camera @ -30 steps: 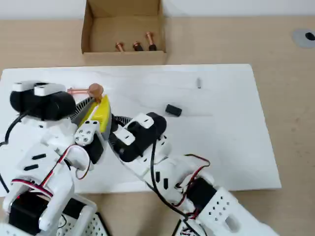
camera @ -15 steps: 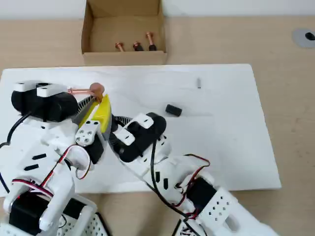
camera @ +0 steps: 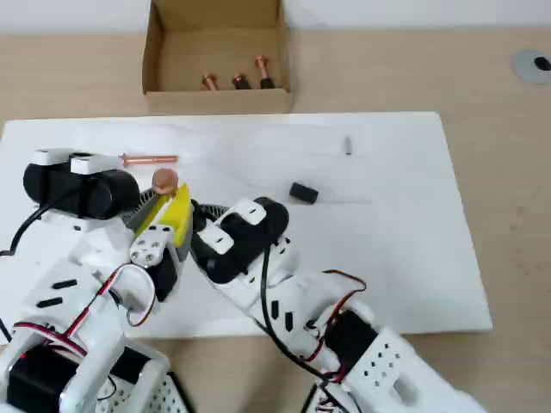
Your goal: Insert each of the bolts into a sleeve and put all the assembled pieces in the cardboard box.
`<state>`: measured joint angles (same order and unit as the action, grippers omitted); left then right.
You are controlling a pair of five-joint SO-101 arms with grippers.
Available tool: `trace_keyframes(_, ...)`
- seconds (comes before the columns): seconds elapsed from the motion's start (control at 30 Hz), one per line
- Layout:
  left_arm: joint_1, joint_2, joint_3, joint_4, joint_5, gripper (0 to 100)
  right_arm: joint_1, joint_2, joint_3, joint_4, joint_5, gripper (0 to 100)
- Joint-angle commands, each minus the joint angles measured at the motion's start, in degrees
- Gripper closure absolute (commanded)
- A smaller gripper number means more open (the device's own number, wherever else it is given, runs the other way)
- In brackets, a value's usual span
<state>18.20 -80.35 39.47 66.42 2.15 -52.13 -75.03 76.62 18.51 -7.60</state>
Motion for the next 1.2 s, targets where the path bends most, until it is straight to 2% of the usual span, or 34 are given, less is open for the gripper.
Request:
trace_keyframes(0.0, -0.35, 0.22, -2.90, 0.97, -0.09, 99, 1.63, -1.80, -2.59, -1.76, 0.09, 98.9)
trace_keyframes(0.1, -0.35, 0.22, -2.90, 0.97, -0.09, 98, 1.63, -1.80, -2.59, -1.76, 0.09, 98.9)
trace_keyframes(0.27, -0.26, 0.31, -4.48, 3.43, 4.04, 87, 1.63, -1.80, -3.03, -1.76, 0.09, 98.9)
trace_keyframes(0.6, -0.44, 0.31, -6.77, 5.01, 4.84, 86, 1.63, -1.80, -4.09, -1.76, 0.09, 98.9)
trace_keyframes(0.7, -0.44, 0.66, -10.73, 7.21, 5.10, 86, 2.07, -1.80, -4.26, -1.76, 0.09, 98.9)
trace_keyframes(0.87, -0.88, 0.75, -17.23, 10.20, 4.84, 87, 9.89, -0.57, -9.54, -1.58, -6.95, 98.9)
trace_keyframes(1.07, -0.88, 1.27, -16.88, 11.52, 4.75, 95, 19.21, 11.30, -20.09, -1.23, -7.21, 98.9)
trace_keyframes(1.17, -1.85, 2.86, -16.79, 11.43, 3.96, 99, 21.67, 19.82, -27.30, -1.23, -7.21, 98.9)
